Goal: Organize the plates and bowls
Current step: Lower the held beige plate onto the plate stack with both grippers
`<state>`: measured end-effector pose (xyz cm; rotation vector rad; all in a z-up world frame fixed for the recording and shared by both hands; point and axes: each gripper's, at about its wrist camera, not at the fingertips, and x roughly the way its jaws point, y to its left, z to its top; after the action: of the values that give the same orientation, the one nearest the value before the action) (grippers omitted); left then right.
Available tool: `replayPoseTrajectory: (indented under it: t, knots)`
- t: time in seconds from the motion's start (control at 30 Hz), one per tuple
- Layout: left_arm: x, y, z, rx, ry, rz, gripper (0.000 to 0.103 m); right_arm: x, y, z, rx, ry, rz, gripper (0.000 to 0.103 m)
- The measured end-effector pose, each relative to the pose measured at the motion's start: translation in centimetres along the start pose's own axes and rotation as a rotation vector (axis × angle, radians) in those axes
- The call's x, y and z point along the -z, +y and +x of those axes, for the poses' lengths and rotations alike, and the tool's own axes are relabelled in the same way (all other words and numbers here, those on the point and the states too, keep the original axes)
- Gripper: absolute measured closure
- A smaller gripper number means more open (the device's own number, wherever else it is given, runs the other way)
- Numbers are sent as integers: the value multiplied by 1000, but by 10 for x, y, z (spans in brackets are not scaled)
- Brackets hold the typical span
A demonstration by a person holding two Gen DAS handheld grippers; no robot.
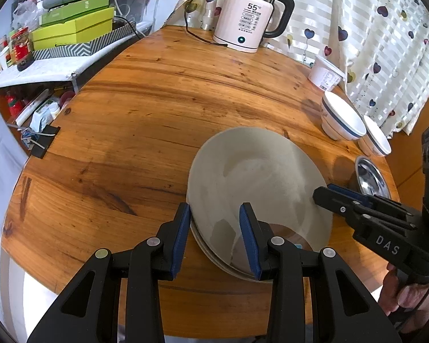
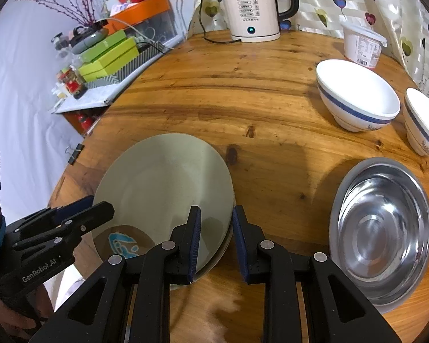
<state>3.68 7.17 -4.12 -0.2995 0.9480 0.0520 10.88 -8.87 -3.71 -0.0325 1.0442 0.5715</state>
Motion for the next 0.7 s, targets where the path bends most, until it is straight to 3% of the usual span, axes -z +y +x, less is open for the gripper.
replayPoseTrajectory:
  t: [0.7]
  knots:
    - [-2,3,2,8,6,-9,66,-1,-4,-2,-35,-3,11,80]
